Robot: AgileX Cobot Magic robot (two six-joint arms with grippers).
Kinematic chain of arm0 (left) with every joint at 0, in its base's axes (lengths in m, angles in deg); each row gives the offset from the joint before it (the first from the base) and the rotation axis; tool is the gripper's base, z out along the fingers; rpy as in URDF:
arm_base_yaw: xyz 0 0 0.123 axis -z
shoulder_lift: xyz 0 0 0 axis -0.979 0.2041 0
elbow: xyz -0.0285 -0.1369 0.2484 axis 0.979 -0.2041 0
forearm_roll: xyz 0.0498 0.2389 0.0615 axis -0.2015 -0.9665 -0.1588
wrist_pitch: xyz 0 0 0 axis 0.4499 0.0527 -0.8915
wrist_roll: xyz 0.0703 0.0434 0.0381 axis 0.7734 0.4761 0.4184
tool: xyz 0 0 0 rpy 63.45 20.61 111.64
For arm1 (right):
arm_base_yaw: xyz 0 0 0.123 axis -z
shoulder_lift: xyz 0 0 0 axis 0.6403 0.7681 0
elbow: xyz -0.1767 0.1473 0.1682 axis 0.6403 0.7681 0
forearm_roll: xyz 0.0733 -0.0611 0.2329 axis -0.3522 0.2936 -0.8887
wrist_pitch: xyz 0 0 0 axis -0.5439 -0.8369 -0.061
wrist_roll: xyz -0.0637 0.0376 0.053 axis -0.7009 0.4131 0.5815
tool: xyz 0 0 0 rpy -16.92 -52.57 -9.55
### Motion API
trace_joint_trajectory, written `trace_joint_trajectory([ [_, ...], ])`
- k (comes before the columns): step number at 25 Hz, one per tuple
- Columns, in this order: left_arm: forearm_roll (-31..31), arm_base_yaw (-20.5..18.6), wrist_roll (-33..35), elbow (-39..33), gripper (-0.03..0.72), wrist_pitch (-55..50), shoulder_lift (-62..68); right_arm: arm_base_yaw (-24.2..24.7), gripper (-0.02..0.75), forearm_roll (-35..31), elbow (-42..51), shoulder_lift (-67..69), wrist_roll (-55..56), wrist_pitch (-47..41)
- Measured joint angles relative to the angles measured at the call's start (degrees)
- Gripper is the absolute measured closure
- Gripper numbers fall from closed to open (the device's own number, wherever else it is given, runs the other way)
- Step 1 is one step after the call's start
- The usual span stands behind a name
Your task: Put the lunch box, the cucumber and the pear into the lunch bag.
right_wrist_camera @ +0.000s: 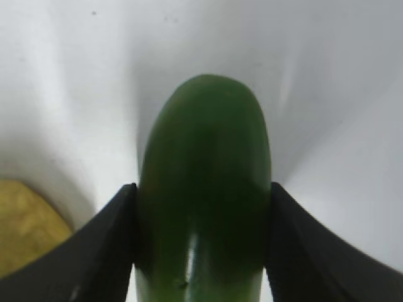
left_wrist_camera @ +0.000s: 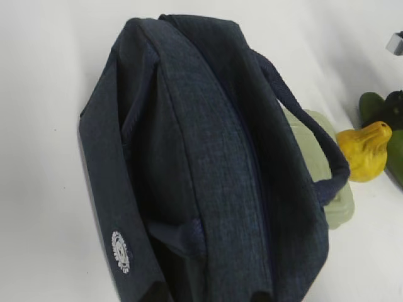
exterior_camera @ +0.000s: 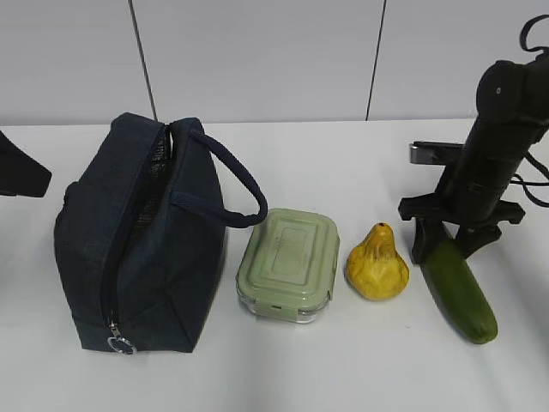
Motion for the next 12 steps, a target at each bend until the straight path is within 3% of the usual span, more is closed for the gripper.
trace_joint_trajectory([
  [12, 1.70, 0.00, 1.02, 0.00, 0.365, -2.51, 2.15, 0.00, 0.323, 0.33, -6.50, -5.33, -0.24, -2.67],
])
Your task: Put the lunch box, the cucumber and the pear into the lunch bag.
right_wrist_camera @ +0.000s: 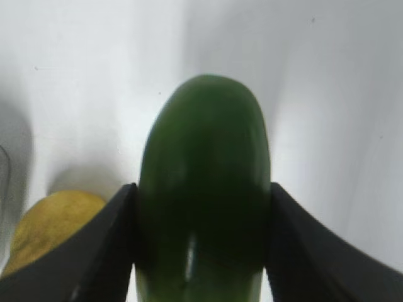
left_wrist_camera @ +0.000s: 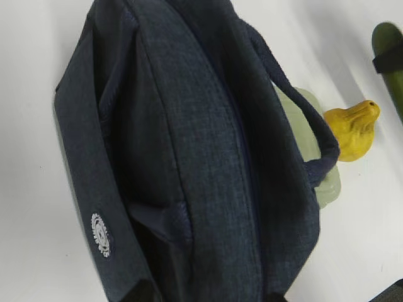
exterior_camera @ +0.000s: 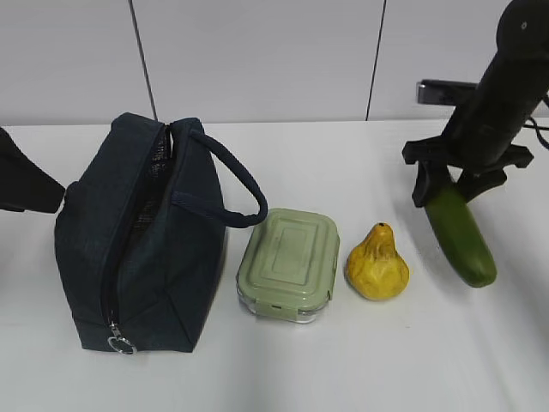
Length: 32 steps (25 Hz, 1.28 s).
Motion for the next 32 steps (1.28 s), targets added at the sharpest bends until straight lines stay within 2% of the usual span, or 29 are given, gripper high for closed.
trace_joint_trajectory([
  [5, 0.52, 0.00, 0.63, 0.00, 0.360, 0.89, 4.23, 0.00, 0.323, -0.89, -5.36, -2.10, 0.00, -2.26],
  [11, 1.58, 0.00, 1.96, 0.00, 0.360, 1.73, 8.06, -0.11, 0.323, -8.16, -10.49, -3.24, -1.63, -3.14],
  [15, 2.92, 0.00, 3.09, 0.00, 0.370, 1.79, 8.56, -1.98, 0.323, -11.08, -13.17, -3.24, -3.12, -3.25],
  [20, 3.72, 0.72, 4.35, 0.02, 0.451, 1.79, 9.69, -7.88, 0.323, -11.69, -15.26, -3.24, -3.91, -1.34],
  [22, 3.72, 1.56, 4.56, 0.02, 0.513, 1.79, 10.30, -10.18, 0.323, -12.07, -15.63, -3.24, -4.66, 0.02],
  [24, 3.84, 2.46, 4.64, 0.02, 0.615, 1.79, 10.83, -12.58, 0.323, -13.22, -15.94, -3.24, -6.58, 2.36],
  [26, 3.84, 3.06, 4.77, 0.02, 0.660, 1.92, 10.89, -14.80, 0.323, -15.13, -15.99, -3.24, -8.72, 4.63],
  [30, 3.84, 3.36, 4.77, 0.02, 0.683, 2.17, 10.89, -19.13, 0.323, -23.68, -15.99, -3.24, -17.19, 11.41],
  [32, 3.84, 3.36, 4.77, 0.02, 0.685, 2.21, 10.89, -20.84, 0.323, -30.06, -15.99, -3.24, -23.68, 15.62],
])
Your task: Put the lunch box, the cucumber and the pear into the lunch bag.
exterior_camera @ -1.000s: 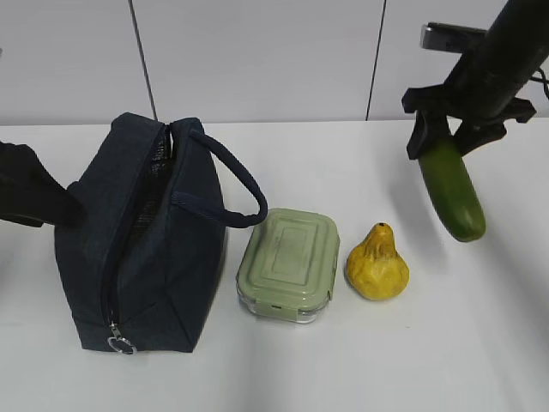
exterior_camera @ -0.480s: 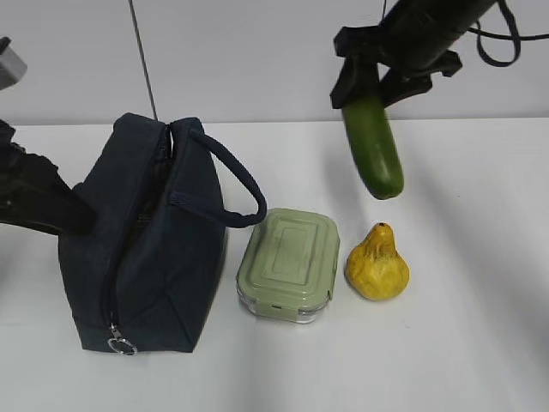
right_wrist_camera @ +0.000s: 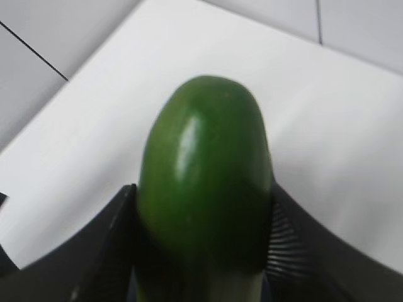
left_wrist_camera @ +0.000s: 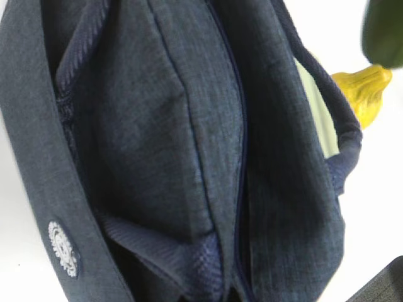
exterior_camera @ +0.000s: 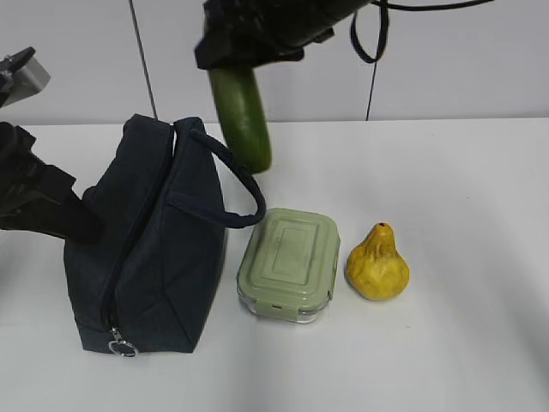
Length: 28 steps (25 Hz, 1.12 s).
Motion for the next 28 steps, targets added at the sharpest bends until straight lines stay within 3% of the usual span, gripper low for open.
trace_joint_trajectory([
  [6, 0.00, 0.00, 0.00, 0.00, 0.685, 0.45, 0.00, -2.98, 0.323, -25.61, 0.00, 0.00, -27.70, 6.59],
  [10, 0.00, 0.00, 0.00, 0.00, 0.685, 0.83, 0.00, -3.23, 0.323, -37.25, 0.00, 0.00, -40.36, 6.57],
  [18, 0.00, 0.00, 0.00, 0.00, 0.686, 1.43, 0.00, -3.23, 0.323, -43.50, 0.00, 6.02, -49.07, 2.93],
  [28, 0.00, 0.00, 0.00, 0.00, 0.686, 1.75, 0.00, -3.32, 0.323, -41.28, 0.25, 11.46, -49.46, -1.20],
])
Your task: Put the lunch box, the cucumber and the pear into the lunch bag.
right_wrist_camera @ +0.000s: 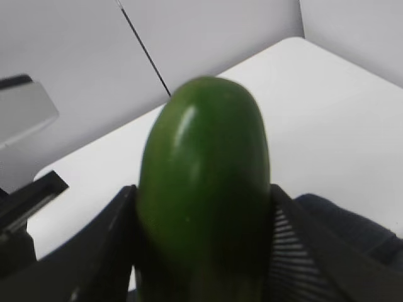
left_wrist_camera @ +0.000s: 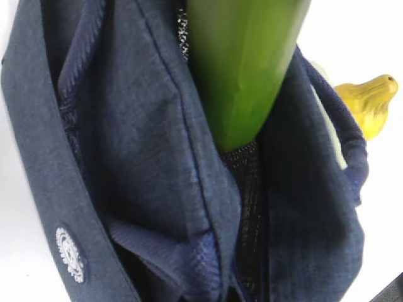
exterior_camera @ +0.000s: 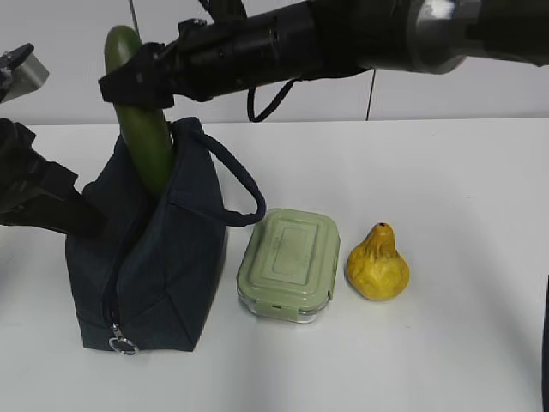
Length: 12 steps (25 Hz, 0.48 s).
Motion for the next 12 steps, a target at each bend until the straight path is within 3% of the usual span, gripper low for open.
trace_joint_trajectory([
  [5, 0.00, 0.00, 0.00, 0.00, 0.687, 0.33, 0.00, 0.00, 0.323, 7.11, 0.22, 0.00, 3.68, -1.44],
  [12, 0.00, 0.00, 0.00, 0.00, 0.687, 0.44, 0.00, 0.00, 0.288, 9.28, 0.22, 0.00, 4.40, -3.93],
])
